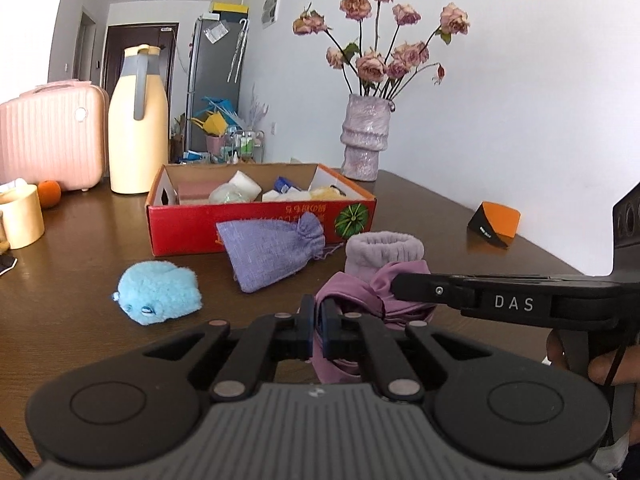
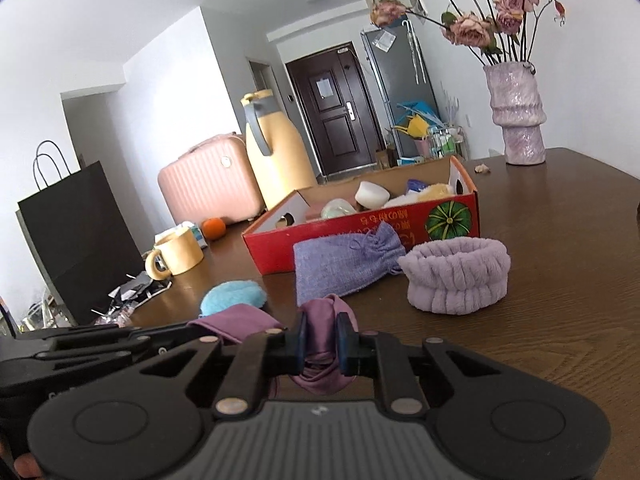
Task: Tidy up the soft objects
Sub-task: 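Carry the scrunchie with the left tool into the box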
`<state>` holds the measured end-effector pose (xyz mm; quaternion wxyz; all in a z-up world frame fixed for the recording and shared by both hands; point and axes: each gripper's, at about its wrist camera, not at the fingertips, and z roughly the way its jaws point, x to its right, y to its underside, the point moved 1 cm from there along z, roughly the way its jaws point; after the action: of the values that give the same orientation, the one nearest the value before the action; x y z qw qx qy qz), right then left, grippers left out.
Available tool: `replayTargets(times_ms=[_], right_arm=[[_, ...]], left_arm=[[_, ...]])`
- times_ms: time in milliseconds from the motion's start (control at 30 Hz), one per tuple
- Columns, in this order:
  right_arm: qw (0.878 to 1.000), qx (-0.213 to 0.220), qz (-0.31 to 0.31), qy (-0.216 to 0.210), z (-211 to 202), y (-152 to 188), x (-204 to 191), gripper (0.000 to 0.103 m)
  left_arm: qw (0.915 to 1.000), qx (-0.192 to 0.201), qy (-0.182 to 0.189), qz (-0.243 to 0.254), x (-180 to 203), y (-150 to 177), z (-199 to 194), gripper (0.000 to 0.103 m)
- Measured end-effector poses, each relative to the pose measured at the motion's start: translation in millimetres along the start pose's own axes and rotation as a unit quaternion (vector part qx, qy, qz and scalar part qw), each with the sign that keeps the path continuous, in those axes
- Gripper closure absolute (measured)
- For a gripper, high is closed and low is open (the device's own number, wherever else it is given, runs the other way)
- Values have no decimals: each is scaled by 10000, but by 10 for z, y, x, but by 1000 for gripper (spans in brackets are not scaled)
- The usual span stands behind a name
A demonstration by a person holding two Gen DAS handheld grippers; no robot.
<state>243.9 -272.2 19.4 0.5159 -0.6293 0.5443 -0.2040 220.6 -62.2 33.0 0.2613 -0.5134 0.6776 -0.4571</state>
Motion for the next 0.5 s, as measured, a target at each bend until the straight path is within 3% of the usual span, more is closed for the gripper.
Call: replayTargets(times_ms=[233,500], right_arm=[[9996,190,-163,-93,103,-231,-97,89],[9976,518,-428,-189,636,-1060,-196,89]], left_arm=[[9997,194,75,-133,-112,-138,-71,99],[9983,495,195,-253,-591,-905,275,99]])
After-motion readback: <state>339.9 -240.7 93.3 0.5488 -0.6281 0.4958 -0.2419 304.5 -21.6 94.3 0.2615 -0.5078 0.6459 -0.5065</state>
